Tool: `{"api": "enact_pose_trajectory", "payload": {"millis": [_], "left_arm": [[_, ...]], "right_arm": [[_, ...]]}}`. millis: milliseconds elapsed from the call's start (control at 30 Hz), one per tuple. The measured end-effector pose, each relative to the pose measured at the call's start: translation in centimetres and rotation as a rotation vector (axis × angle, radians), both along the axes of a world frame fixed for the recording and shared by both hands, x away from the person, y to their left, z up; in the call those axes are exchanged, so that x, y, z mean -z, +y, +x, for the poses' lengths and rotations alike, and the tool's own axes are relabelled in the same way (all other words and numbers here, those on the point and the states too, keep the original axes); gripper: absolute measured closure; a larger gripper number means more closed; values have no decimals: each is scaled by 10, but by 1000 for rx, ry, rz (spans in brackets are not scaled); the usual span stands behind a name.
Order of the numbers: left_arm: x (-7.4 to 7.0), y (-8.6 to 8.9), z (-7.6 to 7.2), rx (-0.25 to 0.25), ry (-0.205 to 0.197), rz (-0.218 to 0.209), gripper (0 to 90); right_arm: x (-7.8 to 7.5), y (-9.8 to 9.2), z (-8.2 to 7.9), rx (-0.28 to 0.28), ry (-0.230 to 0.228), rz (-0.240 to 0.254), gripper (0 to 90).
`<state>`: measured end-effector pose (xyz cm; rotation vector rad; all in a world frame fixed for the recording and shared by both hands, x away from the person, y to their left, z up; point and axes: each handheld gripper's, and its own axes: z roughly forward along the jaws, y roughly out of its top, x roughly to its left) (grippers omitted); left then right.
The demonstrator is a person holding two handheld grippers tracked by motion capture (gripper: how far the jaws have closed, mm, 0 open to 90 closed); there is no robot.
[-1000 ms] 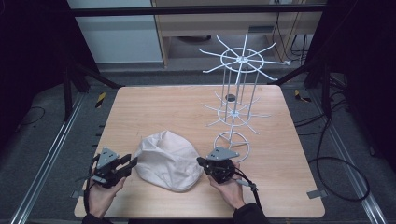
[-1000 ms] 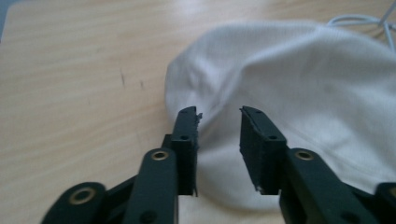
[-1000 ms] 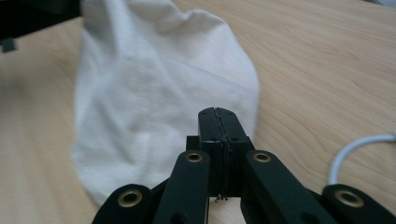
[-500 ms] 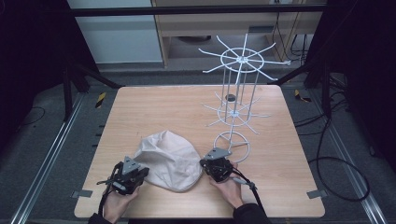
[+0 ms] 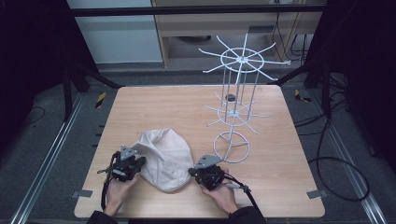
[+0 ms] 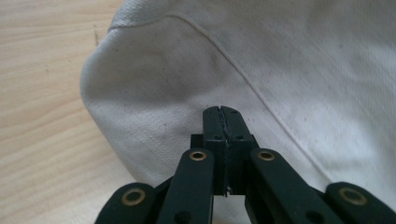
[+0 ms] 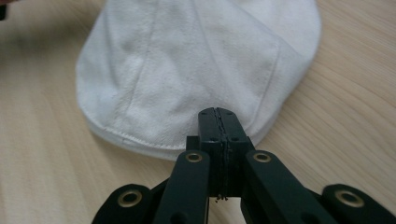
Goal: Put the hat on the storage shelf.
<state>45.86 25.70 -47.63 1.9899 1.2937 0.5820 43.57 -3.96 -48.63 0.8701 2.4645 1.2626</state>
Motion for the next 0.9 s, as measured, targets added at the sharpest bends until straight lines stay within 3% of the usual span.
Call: {"api": "enact_pose_trajectory", "payload": {"millis": [100,367,533,667,900], "left_arm": [[0,1,6,-15,-8,-10,898],[0,2,17,-18,-33,-41,898],[-2,0,16,-11,-51,-49,897],[-12,7,10,-33,-71,-90,883],[-36,15,-10,-40,-117,-165,787]], "right_arm": [[2,7,-3,-18,19,32,900],[5,18,-6,-47,26,56,900],[4,19,-7,-51,22,57,900],[-2,12,-7,-36,5,70,900],[-16,-19,-2,56,-31,94,871]]}}
